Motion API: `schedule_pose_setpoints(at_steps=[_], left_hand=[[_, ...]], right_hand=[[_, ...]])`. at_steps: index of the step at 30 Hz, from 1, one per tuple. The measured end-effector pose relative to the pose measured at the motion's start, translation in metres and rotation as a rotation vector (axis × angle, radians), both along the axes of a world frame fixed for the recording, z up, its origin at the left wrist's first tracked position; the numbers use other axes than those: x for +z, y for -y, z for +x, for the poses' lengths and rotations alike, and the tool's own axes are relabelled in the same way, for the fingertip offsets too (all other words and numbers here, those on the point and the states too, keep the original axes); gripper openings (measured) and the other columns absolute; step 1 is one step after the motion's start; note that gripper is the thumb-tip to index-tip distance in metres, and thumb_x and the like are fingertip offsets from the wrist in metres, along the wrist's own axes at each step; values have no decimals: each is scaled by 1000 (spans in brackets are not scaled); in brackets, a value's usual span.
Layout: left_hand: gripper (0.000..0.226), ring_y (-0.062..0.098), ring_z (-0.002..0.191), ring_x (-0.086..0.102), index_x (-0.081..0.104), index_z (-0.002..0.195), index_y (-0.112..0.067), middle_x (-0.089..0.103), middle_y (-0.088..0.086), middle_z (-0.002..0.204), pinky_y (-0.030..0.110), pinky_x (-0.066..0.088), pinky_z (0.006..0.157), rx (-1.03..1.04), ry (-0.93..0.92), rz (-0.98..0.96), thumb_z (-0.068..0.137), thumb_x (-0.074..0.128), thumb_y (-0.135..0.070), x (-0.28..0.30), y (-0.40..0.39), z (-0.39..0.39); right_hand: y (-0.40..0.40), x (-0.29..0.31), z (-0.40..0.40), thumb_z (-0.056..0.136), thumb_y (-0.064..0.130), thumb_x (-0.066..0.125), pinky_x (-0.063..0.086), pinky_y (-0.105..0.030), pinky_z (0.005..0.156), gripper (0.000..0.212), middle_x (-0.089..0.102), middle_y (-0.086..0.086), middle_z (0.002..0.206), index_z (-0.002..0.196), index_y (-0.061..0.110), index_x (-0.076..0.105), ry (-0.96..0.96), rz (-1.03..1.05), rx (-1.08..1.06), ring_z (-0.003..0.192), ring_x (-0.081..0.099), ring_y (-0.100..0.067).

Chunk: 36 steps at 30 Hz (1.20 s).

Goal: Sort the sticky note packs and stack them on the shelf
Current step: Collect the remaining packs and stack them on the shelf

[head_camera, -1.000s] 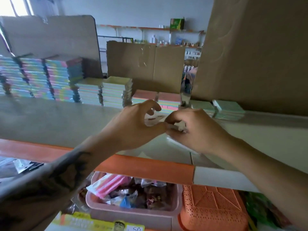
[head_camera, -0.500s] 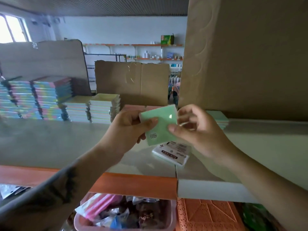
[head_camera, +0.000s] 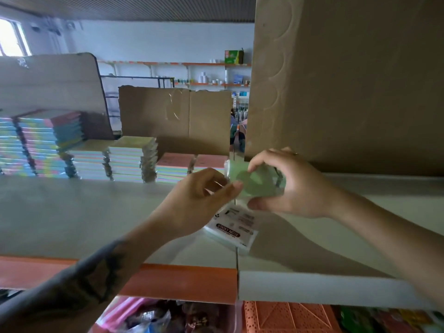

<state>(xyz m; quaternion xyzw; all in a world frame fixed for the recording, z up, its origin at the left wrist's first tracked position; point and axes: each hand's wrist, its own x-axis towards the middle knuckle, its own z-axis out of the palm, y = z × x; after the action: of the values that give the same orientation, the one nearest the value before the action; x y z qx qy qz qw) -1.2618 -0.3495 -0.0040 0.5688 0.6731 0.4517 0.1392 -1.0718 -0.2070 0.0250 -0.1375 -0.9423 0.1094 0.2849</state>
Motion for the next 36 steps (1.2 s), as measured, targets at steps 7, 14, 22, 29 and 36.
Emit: schedule_pose_setpoints(at_steps=[7, 14, 22, 29, 36], left_hand=[[87, -9, 123, 46, 54, 135, -49, 49, -39, 127, 19, 36, 110, -213, -338, -288, 55, 65, -82, -16, 11, -15], [83, -4, 127, 48, 51, 137, -52, 51, -37, 126, 34, 42, 112, -271, -312, -308, 58, 74, -65, -20, 9, -25], [69, -4, 116, 59, 60, 127, -50, 63, -27, 121, 31, 49, 104, -198, -323, -207, 65, 68, -78, -29, 6, -26], [39, 9, 94, 67, 75, 97, -27, 71, -11, 100, 14, 49, 74, -125, -52, -20, 81, 66, -62, -22, 9, -5], [78, 11, 76, 48, 68, 93, 2, 66, 20, 84, 53, 50, 76, 14, -147, 184, 92, 48, -74, -20, 0, -26]], right_hand=[[-70, 22, -25, 76, 46, 88, 29, -12, 64, 50, 42, 8, 92, 115, 41, 59, 263, -109, -189, 86, 41, -4], [-113, -9, -33, 77, 52, 84, 43, -33, 94, 42, 61, 1, 121, 111, 47, 61, 320, -141, -221, 113, 51, -19], [-113, -23, -32, 80, 50, 82, 45, -43, 107, 47, 63, 0, 130, 123, 40, 67, 256, -116, -232, 119, 57, -23], [-65, -7, -24, 88, 56, 71, 42, -35, 112, 43, 64, 12, 132, 125, 34, 69, 72, -35, -89, 127, 57, -9], [4, 1, -25, 88, 54, 72, 54, -48, 83, 33, 74, 4, 97, 110, 29, 73, -92, -382, 318, 89, 70, -25]])
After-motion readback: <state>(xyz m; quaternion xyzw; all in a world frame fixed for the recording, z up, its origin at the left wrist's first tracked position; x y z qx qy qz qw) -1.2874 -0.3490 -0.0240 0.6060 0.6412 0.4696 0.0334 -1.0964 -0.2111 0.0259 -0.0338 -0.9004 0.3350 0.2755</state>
